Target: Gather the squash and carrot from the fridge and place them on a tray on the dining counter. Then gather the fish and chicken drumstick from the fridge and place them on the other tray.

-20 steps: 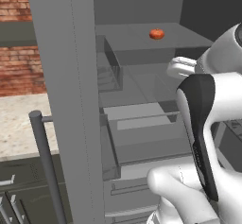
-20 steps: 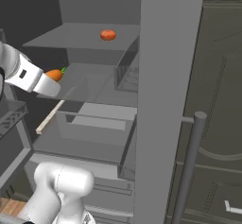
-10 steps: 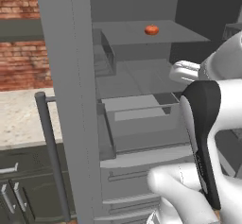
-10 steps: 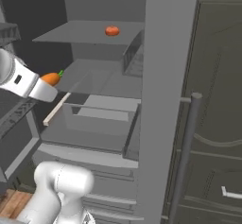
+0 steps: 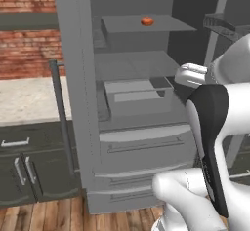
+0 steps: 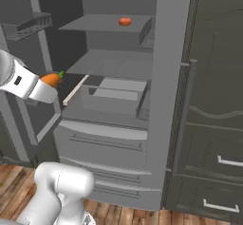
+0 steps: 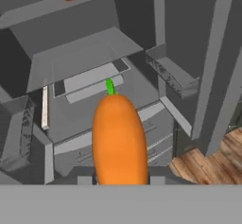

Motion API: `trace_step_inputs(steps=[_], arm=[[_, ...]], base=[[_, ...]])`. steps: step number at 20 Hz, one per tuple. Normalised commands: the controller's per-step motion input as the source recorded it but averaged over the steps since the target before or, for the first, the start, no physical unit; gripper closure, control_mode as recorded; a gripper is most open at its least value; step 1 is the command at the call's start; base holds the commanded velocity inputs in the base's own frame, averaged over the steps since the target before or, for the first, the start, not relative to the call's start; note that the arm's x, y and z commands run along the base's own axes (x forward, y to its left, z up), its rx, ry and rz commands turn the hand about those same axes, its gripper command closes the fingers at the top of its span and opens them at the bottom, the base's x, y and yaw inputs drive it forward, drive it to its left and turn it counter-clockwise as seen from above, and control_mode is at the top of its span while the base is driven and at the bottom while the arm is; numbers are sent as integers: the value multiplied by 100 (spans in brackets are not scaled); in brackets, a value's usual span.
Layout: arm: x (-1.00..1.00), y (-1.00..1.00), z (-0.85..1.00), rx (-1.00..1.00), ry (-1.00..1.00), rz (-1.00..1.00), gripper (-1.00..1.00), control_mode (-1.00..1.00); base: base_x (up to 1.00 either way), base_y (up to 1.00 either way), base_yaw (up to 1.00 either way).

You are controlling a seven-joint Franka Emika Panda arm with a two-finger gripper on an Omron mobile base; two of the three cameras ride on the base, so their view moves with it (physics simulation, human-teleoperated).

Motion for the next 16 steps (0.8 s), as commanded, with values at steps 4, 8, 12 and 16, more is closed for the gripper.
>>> trace_step_inputs(steps=[4,8,12,16], arm=[[0,0,0,0,0,0,100,100],[0,0,0,0,0,0,100,100],[0,0,0,0,0,0,100,100],[0,0,0,0,0,0,100,100]], base=[[-87,0,10],[-85,0,12],[-80,-8,16],[-73,-25,18]])
